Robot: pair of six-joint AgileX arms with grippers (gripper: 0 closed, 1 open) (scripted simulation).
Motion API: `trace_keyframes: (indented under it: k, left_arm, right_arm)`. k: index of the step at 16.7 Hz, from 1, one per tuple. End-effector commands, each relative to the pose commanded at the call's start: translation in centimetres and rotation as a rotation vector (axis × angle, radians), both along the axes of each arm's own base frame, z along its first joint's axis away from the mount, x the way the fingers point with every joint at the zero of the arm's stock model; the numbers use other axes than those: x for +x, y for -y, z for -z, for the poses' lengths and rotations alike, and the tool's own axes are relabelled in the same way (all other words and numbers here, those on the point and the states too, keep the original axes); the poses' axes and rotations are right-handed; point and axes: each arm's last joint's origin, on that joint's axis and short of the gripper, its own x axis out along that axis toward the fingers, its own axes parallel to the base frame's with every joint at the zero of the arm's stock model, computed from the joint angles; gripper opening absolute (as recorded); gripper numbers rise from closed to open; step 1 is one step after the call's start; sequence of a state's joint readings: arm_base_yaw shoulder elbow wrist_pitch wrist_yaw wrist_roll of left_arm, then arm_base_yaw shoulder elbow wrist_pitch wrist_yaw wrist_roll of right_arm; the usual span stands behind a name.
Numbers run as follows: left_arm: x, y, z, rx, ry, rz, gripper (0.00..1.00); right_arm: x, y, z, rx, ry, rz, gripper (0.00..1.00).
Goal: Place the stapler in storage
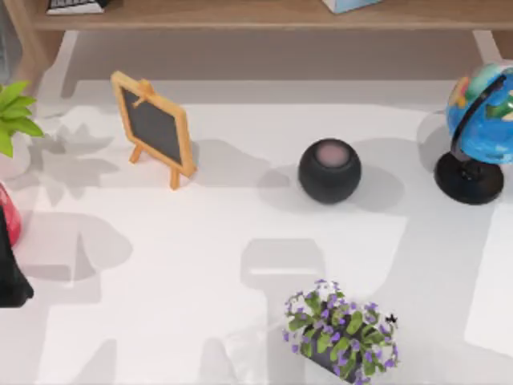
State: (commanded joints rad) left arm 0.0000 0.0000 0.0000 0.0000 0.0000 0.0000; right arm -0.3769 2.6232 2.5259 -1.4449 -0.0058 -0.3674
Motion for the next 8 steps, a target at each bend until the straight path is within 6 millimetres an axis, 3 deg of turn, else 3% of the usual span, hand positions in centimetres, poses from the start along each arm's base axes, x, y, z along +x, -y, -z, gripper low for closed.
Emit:
trace_keyframes:
  k: [5,8]
  left_arm:
    - [0.0,0.0,0.0,0.0,0.0,0.0,1.0]
    - [0.0,0.0,0.0,0.0,0.0,0.0,1.0]
  right_arm:
    - [-0.4,-0.5,-3.8,-0.004,0.083,-0.007,0.0]
    - [-0.5,-0.7,-3.8,0.001,0.083,-0.013,0.0]
